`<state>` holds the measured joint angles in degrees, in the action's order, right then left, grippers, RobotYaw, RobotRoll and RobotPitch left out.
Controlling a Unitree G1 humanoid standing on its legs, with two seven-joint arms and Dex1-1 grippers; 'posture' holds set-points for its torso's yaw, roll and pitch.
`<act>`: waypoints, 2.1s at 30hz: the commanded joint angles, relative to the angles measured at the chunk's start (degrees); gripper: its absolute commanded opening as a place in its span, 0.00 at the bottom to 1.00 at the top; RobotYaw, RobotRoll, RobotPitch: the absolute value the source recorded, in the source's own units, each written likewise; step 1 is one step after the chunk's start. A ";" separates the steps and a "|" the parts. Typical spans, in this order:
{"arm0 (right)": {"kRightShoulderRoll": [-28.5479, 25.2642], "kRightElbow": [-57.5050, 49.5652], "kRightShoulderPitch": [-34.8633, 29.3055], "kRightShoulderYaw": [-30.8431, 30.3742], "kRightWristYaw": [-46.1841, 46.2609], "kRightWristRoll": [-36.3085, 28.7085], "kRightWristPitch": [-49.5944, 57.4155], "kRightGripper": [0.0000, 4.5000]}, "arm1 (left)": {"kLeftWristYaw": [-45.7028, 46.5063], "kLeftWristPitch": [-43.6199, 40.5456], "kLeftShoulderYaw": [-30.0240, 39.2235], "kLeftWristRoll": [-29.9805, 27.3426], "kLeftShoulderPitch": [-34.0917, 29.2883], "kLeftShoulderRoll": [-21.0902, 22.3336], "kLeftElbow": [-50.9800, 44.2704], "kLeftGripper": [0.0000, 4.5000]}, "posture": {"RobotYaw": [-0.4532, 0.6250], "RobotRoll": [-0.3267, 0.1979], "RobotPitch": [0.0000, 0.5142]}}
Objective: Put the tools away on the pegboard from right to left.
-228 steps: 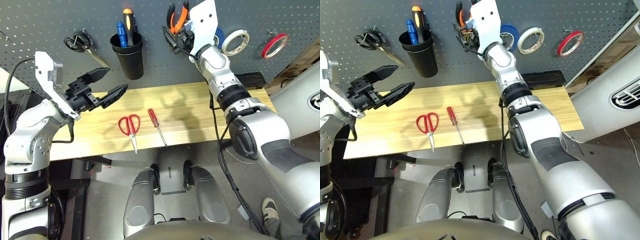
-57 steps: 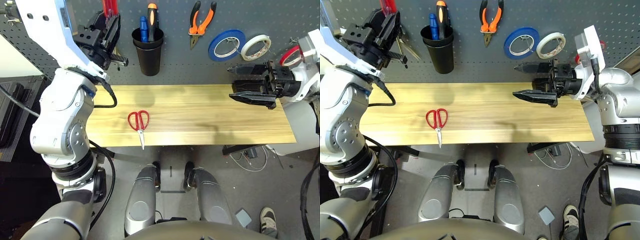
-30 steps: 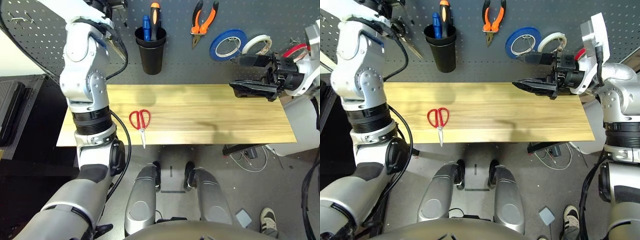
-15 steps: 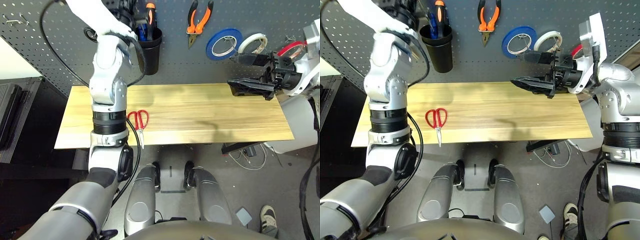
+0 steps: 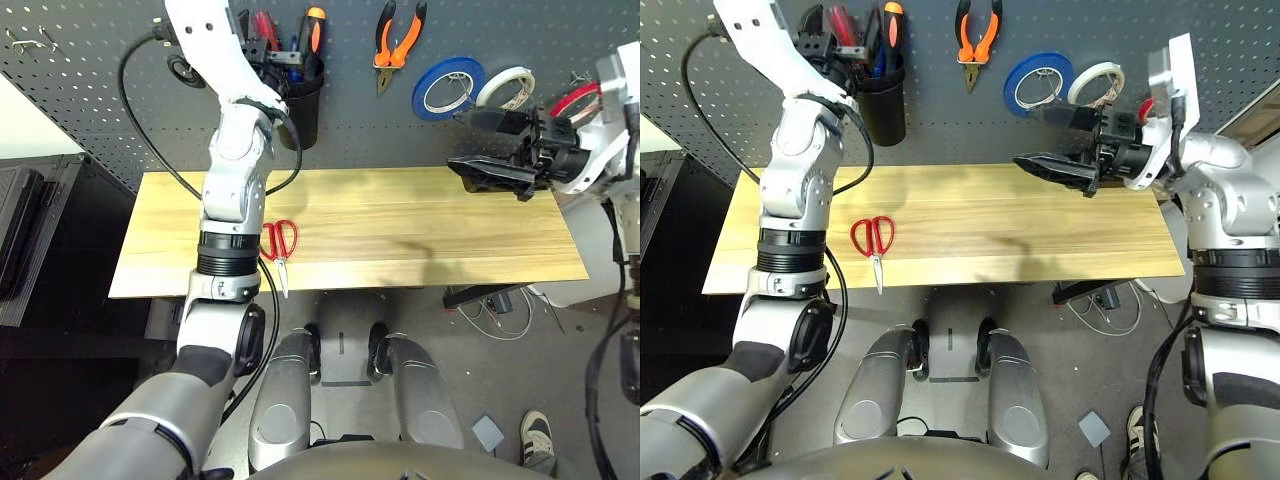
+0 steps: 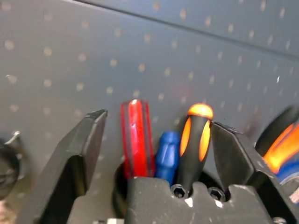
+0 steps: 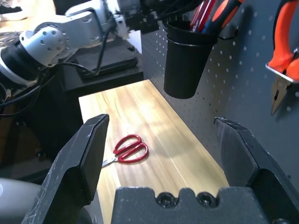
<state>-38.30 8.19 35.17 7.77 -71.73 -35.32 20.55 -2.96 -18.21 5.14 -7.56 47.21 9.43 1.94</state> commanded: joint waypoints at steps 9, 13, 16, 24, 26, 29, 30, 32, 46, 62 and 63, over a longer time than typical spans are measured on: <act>1.53 -0.07 -1.89 -4.09 0.45 5.00 -2.25 1.00 | -6.48 -19.44 3.20 -4.76 -10.69 10.75 -26.09 1.00 | 0.42 0.62 0.45; 3.10 0.39 -1.46 -5.90 -0.18 5.98 -3.28 1.00 | -10.40 -23.86 5.14 -8.69 -16.32 14.21 -32.58 1.00 | 0.44 0.62 0.46; 3.83 1.68 -1.17 -7.77 -0.08 8.06 -4.11 1.00 | -12.07 -26.36 5.86 -10.67 -20.78 16.17 -35.73 1.00 | 0.44 0.62 0.46; 4.84 4.18 -2.74 -12.23 0.55 14.36 -7.55 1.00 | -9.75 -31.84 0.72 -9.72 -31.11 13.99 -35.91 1.00 | 0.44 0.62 0.48; 5.07 4.22 -3.65 -13.02 0.47 15.31 -8.36 1.00 | -8.56 -33.50 -0.98 -8.91 -33.00 12.85 -34.00 1.00 | 0.44 0.62 0.48; 5.49 4.14 -4.84 -13.60 0.45 16.19 -9.17 1.00 | -7.73 -32.99 -3.37 -7.41 -34.67 11.71 -30.47 1.00 | 0.43 0.62 0.49; 5.61 3.88 -5.14 -13.71 0.58 16.28 -9.06 1.00 | -7.41 -32.64 -3.57 -6.98 -35.09 11.24 -29.26 1.00 | 0.42 0.62 0.50; 5.80 3.32 -5.95 -14.33 0.70 16.68 -9.21 1.00 | -6.63 -30.64 -3.84 -5.39 -36.42 10.51 -24.68 1.00 | 0.42 0.62 0.51; 9.89 4.48 -8.44 -19.30 2.99 22.17 -13.57 1.00 | -3.92 -17.46 -1.62 0.84 -35.88 8.73 1.03 1.00 | 0.38 0.62 0.60; 11.82 5.45 -7.82 -21.08 2.69 23.65 -14.55 1.00 | -0.45 -11.11 0.68 2.57 -32.24 5.24 13.40 1.00 | 0.36 0.62 0.67; 11.83 5.46 -7.67 -21.05 2.70 23.62 -14.39 1.00 | -0.47 -10.89 0.71 2.57 -32.15 5.20 13.95 1.00 | 0.36 0.62 0.67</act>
<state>-26.32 14.16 28.22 -12.82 -68.75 -11.75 5.77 -3.76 -29.38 5.69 -5.82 15.58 15.05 14.21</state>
